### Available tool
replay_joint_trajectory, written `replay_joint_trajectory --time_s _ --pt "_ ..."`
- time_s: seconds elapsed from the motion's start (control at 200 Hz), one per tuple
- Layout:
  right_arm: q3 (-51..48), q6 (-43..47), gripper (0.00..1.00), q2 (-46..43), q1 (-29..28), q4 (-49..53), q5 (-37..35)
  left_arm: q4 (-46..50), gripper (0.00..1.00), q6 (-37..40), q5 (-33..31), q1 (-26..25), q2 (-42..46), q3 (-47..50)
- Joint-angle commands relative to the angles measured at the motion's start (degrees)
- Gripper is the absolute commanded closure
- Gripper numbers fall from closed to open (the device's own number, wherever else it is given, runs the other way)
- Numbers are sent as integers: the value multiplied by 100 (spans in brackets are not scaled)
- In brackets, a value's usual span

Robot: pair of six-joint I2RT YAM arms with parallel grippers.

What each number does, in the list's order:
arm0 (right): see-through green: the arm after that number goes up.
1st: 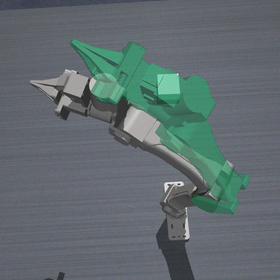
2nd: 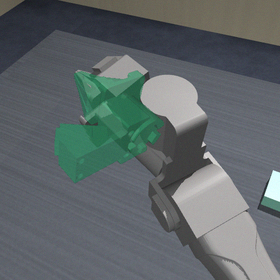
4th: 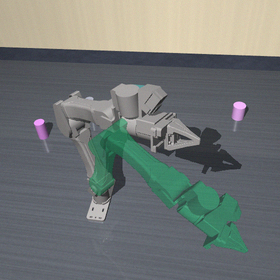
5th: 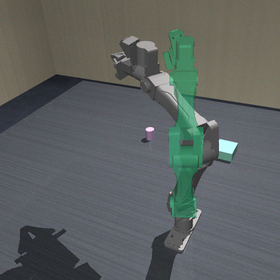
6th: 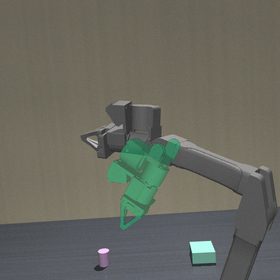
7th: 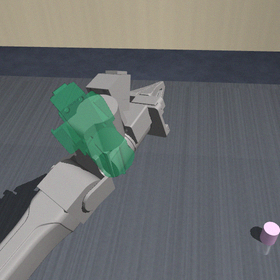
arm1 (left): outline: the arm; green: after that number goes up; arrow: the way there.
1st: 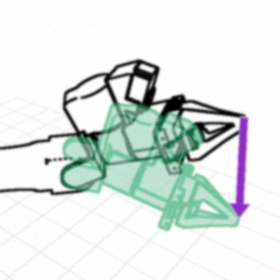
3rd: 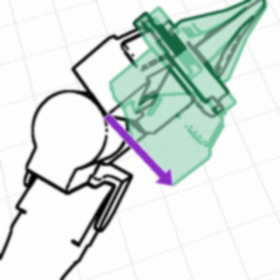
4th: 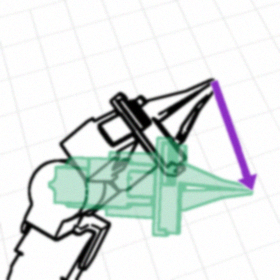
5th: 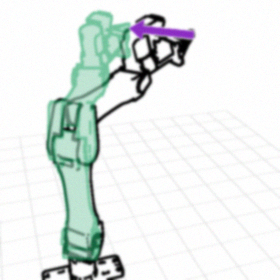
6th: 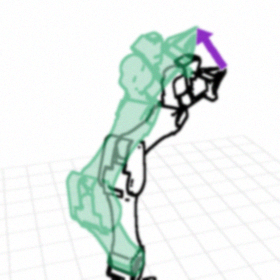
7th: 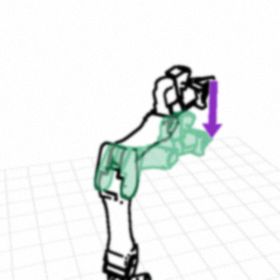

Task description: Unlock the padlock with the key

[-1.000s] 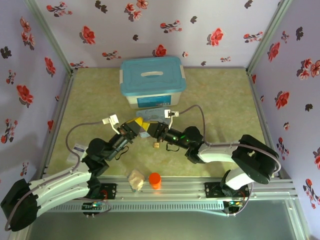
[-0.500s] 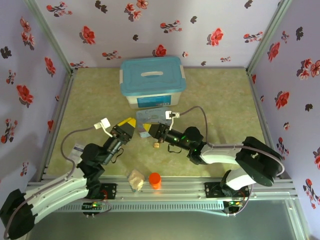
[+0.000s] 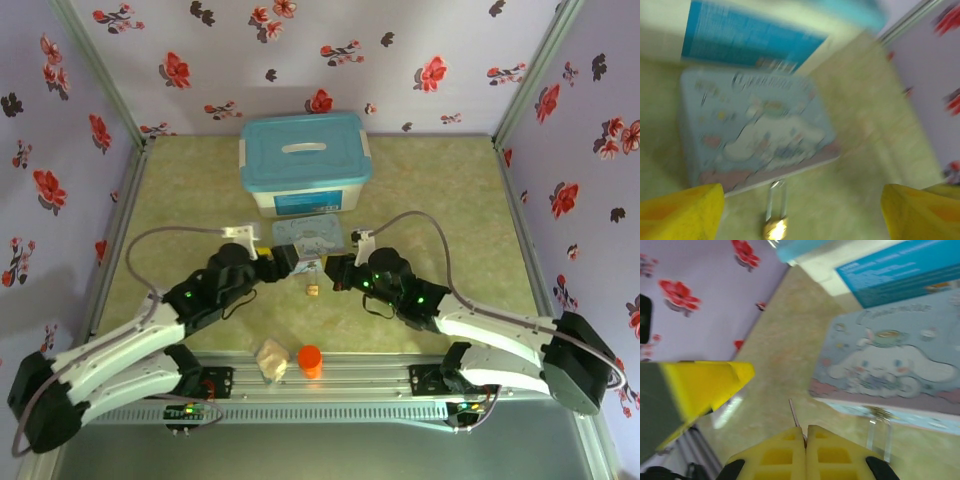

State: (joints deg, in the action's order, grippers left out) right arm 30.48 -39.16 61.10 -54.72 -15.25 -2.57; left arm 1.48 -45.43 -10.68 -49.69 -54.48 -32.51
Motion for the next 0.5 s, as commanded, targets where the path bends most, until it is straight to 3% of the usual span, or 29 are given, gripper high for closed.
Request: replay_joint_trajectory --time_s 0.0,0.255,0.495 --pt "-237 228 100 -265 58 944 -602 263 22 350 215 -163 -469 -106" --pt "-695 142 100 -529 75 1050 -772 -31 36 630 215 -495 -1842 -347" --pt "-863 121 100 -539 73 906 -765 -448 39 734 356 -550 -2800 -536"
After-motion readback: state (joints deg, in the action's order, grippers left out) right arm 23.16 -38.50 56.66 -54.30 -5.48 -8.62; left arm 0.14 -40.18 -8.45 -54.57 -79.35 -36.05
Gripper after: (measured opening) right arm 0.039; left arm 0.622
